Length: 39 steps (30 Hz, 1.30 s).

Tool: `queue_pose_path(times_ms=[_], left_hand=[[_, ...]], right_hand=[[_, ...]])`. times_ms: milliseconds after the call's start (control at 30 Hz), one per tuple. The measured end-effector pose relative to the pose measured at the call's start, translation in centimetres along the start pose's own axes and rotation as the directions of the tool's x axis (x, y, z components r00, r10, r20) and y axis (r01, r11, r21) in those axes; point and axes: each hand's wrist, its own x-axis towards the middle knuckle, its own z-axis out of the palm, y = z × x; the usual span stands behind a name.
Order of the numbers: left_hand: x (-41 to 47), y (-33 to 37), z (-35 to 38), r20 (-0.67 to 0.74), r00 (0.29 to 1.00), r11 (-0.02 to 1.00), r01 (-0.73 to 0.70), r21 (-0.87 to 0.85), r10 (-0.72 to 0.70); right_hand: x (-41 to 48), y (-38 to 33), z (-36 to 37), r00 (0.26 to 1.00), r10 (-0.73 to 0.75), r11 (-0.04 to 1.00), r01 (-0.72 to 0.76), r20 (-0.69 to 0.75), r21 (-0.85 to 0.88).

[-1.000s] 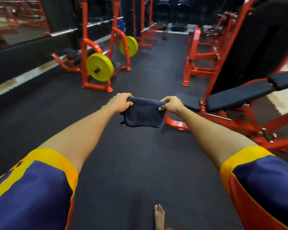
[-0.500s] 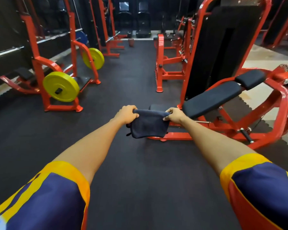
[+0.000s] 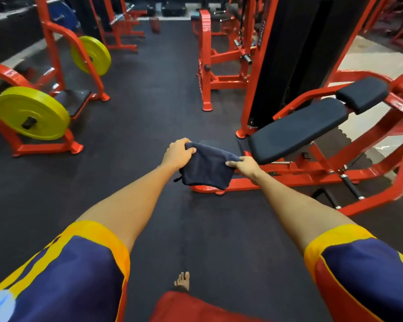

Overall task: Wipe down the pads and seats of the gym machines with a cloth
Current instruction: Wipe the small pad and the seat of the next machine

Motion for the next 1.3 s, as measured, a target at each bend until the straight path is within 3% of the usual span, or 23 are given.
queue_pose_path(times_ms=[100,200,400,633,1000,1300], left_hand=[[4.5,-1.4,1.4,0.025,1.000,0.999,0.019,-0.048,-0.018],[10.7,-1.4,1.7,0.076,0.996,0.997,0.052,-0.061,-0.048],[20.3,-1.9,5.7,0.181,0.973,0.989,0.144,0.026,-0.146],[26.6,-3.8,12.8,0.246,0.919,0.948,0.318,0.005,-0.309],[32.0,-7.9,20.8,0.218,0.835,0.812,0.546,-0.205,-0.506],[36.5,-14.8,30.1,0.335,0.705,0.629,0.709,-0.321,-0.625]], right_hand=[[4.1,1.6,1.0,0.999,0.036,0.999,-0.037,0.036,0.033],[12.1,3.3,1.4,0.999,0.033,0.996,-0.031,-0.032,0.080],[14.8,-1.9,-0.7,0.989,0.017,1.000,-0.016,-0.146,0.005],[26.2,1.4,-2.6,0.997,0.062,0.996,-0.065,-0.052,-0.059],[41.9,4.7,-0.2,0.977,0.157,0.905,-0.085,0.141,-0.417],[52.7,4.3,5.8,0.936,0.154,0.730,0.108,0.316,-0.675]])
